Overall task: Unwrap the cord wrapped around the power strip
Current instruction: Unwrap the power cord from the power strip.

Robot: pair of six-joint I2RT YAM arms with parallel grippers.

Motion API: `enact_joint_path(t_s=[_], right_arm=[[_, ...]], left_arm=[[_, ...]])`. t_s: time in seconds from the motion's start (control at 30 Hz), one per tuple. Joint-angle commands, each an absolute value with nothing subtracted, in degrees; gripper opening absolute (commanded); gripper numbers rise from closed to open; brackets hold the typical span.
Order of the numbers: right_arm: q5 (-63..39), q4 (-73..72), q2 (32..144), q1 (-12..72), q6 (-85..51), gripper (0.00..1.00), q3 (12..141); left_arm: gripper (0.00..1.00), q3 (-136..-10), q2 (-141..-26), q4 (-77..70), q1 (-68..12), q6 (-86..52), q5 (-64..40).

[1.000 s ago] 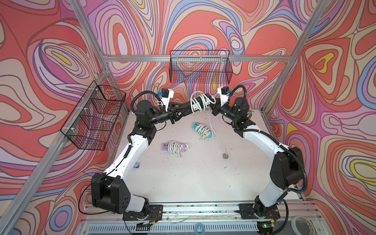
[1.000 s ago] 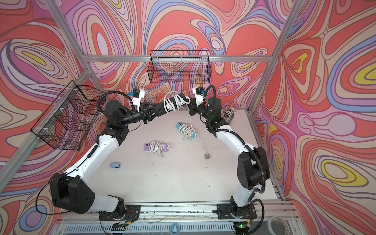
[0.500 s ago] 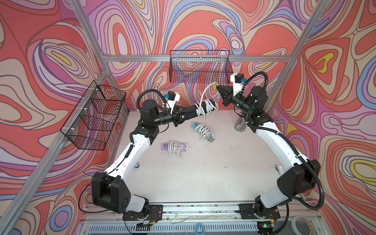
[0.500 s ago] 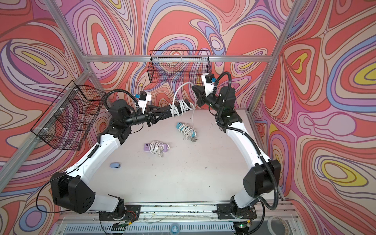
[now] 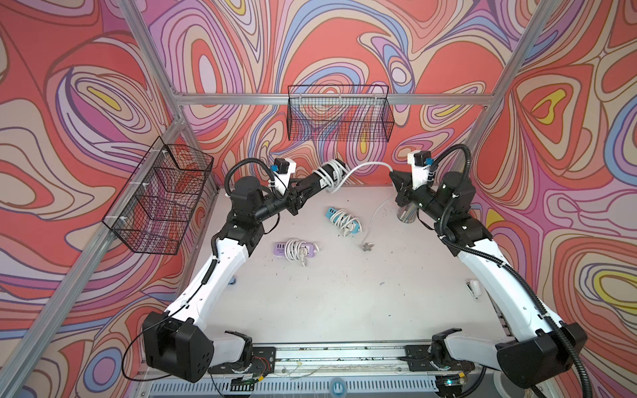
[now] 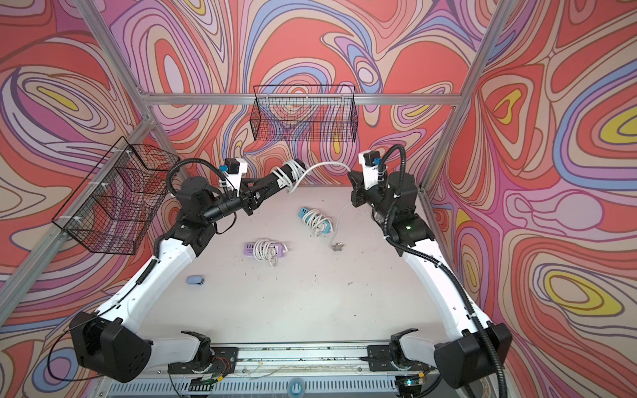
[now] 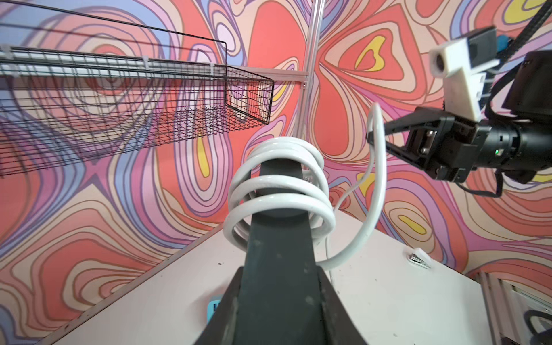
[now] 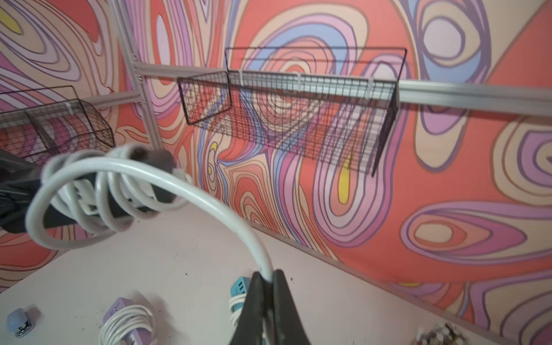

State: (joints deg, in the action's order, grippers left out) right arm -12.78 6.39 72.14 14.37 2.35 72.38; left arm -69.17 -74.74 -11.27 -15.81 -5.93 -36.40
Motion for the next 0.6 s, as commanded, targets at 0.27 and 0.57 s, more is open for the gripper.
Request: enact_joint_path(t_s=[0.27, 0.57], right_arm=[[-4.7, 3.3, 78.5, 13.1, -11.2, 0.0, 57.0], [-7.4, -5.8, 89.6, 13.1, -16.8, 0.0, 51.0]], left_arm=[[0.0, -67.3, -71.7, -20.3, -15.7, -6.0, -33.1], [0.0, -67.5, -72.7, -24.6, -15.7, -11.3, -39.2]])
